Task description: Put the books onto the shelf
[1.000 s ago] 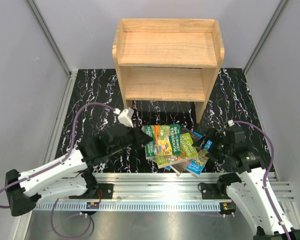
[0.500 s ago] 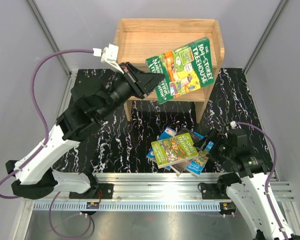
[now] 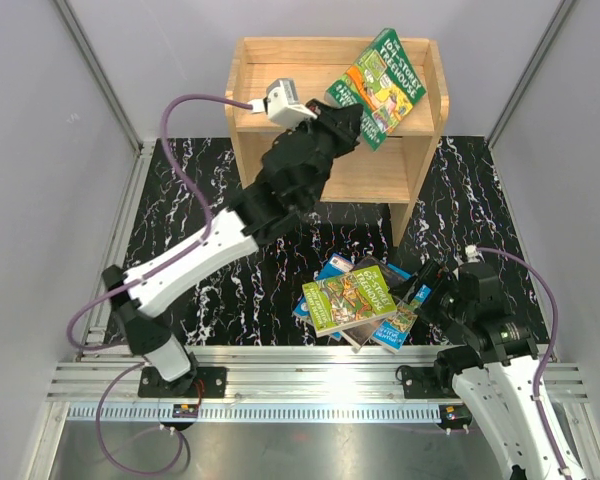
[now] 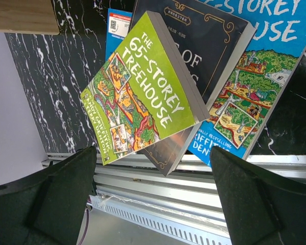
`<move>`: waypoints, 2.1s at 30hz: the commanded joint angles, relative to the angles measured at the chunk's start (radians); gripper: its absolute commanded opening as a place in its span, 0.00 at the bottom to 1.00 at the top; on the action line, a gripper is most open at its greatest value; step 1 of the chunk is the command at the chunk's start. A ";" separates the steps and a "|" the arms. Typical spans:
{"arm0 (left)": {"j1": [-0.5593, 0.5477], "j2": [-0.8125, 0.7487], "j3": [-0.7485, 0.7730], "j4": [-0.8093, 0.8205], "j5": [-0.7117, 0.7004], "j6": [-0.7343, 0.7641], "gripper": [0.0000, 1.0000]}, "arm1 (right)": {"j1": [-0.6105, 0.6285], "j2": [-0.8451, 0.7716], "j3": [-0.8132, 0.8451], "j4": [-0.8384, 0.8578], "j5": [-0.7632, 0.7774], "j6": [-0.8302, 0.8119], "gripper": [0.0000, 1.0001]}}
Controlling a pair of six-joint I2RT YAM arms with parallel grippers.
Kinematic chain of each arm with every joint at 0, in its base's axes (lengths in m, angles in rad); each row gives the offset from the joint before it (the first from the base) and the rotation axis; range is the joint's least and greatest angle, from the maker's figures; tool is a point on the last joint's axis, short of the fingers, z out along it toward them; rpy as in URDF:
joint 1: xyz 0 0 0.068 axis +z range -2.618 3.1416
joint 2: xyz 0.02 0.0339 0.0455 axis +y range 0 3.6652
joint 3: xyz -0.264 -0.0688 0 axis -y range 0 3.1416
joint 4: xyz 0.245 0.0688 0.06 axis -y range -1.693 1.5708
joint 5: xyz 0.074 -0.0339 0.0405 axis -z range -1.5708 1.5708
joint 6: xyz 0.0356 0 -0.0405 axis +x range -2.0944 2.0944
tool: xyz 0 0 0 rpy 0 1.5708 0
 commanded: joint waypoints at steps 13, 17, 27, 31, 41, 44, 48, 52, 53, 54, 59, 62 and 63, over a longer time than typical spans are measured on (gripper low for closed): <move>-0.034 0.351 0.561 -0.167 -0.257 -0.413 0.40 | 0.009 -0.071 0.014 0.016 0.028 0.006 1.00; -0.045 0.403 0.570 -0.152 -0.209 -0.477 0.59 | 0.009 -0.079 0.011 0.022 0.026 0.004 1.00; -0.056 0.444 0.565 -0.155 -0.062 -0.536 0.99 | 0.009 -0.068 0.003 0.041 0.023 0.003 1.00; -0.054 0.402 0.504 -0.223 -0.005 -0.572 0.99 | 0.009 -0.057 0.002 0.047 0.023 0.004 1.00; -0.056 0.210 0.260 -0.332 0.167 -0.634 0.99 | 0.009 -0.034 -0.001 0.051 0.026 0.007 1.00; -0.062 0.147 0.104 -0.284 0.185 -0.646 0.99 | 0.009 -0.033 -0.001 0.051 0.031 0.010 1.00; -0.062 0.107 0.029 -0.295 0.211 -0.628 0.99 | 0.009 -0.027 -0.003 0.051 0.035 0.013 1.00; -0.062 0.047 -0.001 -0.350 0.266 -0.536 0.99 | 0.009 -0.026 -0.001 0.048 0.040 0.018 1.00; -0.062 0.026 -0.013 -0.388 0.279 -0.484 0.99 | 0.009 -0.026 -0.001 0.045 0.040 0.018 1.00; -0.062 0.006 -0.027 -0.416 0.285 -0.459 0.99 | 0.008 -0.030 -0.001 0.045 0.041 0.017 1.00; -0.062 -0.183 -0.267 -0.575 0.285 -0.321 0.99 | 0.009 -0.027 -0.004 0.045 0.049 0.027 1.00; -0.063 -0.333 -0.535 -0.572 0.282 -0.243 0.99 | 0.008 0.003 -0.004 0.045 0.046 0.030 1.00; -0.059 -0.367 -0.597 -0.571 0.286 -0.229 0.99 | 0.009 0.024 -0.006 0.051 0.038 0.029 1.00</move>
